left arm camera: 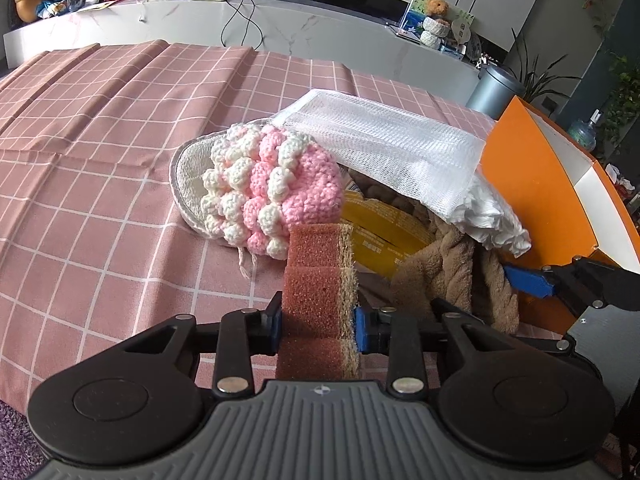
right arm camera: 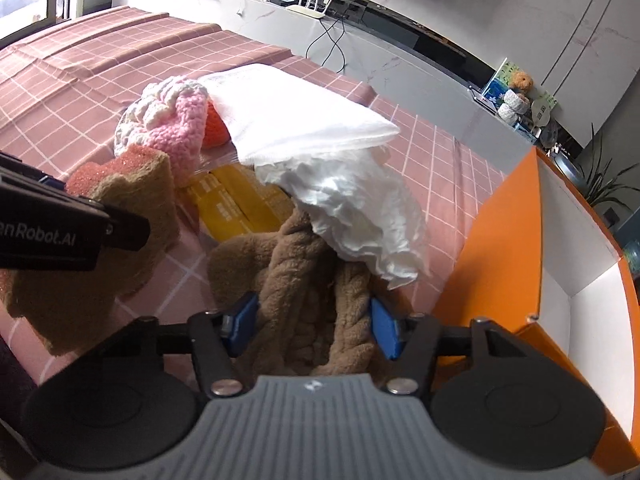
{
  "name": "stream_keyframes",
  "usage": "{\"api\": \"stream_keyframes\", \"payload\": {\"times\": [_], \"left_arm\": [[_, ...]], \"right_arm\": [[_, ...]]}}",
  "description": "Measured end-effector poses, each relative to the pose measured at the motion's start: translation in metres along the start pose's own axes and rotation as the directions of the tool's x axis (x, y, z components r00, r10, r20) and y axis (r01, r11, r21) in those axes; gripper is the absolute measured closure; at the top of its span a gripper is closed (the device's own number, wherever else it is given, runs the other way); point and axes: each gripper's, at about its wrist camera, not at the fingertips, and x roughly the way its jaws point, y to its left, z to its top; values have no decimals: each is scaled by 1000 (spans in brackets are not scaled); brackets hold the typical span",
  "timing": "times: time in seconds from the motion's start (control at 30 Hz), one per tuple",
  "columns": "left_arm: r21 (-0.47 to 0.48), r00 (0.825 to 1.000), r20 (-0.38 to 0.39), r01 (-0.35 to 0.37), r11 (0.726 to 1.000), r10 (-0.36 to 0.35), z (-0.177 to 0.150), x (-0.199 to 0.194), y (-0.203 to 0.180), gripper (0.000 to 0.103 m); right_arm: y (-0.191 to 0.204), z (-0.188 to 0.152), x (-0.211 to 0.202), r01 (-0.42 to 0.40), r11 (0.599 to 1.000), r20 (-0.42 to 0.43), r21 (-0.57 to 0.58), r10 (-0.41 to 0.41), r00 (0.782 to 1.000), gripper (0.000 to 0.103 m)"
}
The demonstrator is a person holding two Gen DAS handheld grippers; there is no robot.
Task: Organize soft objects
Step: 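Grasp and lift the brown knit headband with the right tool while the left tool holds the sponge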
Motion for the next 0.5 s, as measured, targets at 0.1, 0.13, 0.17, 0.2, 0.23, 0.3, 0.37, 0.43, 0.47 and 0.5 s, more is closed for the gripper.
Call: {"api": "stream_keyframes", "payload": {"times": [0.1,0.13,0.17,0.2,0.23,0.3,0.37,0.43,0.47,0.5], "left_arm": [[3,1000,22,2,1000,-2,0,-5,0,67],[4,1000,30,3,1000,-3,1,-7,-1,67],[4,999,39,7,1000,-7,1,-10,-2,67],[5,999,47,10,1000,-10,1,-12,-2,67],[7,998,56,11,1000,-12,2,-15,-3,67],[10,997,70,16,1000,-16,3,-21,-3,67],[11,996,84,21,1000,-22,4,-27,-5,67],[16,995,99,25,1000,-26,5,-33,-7,67],[16,994,105,30,999,-31,5,-36,-8,67],[18,993,113,37,999,-39,6,-40,-9,67]], "right_arm": [[-4,-1,-12,-20,1000,42,22,19,999,84],[-8,0,-17,-31,999,50,43,29,998,89],[-11,1,-21,-39,997,58,65,35,998,93],[-15,3,-25,-48,995,70,86,42,997,101],[-18,4,-30,-49,994,84,100,40,996,101],[-22,8,-42,-54,991,125,119,39,991,101],[-30,13,-58,-88,986,177,144,62,982,101],[-34,18,-72,-88,985,222,151,53,974,101],[-37,20,-80,-92,984,244,155,53,968,101],[-40,22,-87,-100,982,262,162,55,963,101]]}}
